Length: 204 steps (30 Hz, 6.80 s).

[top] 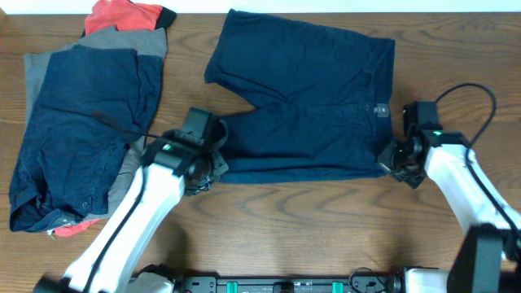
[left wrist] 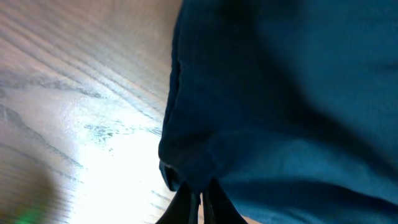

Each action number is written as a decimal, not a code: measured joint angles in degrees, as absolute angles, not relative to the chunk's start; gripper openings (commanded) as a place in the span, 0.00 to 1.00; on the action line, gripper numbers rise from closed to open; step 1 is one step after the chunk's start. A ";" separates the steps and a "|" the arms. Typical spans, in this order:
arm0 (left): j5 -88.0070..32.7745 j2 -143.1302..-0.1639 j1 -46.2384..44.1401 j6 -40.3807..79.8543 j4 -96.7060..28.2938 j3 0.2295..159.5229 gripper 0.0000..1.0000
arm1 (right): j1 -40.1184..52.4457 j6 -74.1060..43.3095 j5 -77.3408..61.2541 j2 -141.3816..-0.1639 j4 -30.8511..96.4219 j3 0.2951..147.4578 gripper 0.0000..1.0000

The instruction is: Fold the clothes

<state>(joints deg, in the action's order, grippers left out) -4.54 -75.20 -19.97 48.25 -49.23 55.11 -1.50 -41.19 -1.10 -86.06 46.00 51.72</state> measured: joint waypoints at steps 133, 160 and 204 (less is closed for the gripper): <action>-2.74 -97.54 -19.92 10.11 -45.74 63.24 0.63 | -6.42 -26.63 -1.89 -66.74 69.17 66.32 0.01; -19.62 -90.59 -34.98 34.87 -52.75 47.40 0.55 | -6.42 -26.50 -1.91 -66.74 69.52 66.32 0.01; -11.57 -75.61 -36.07 32.69 -53.21 61.98 0.06 | -6.42 -26.50 -2.90 -66.59 69.58 66.32 0.01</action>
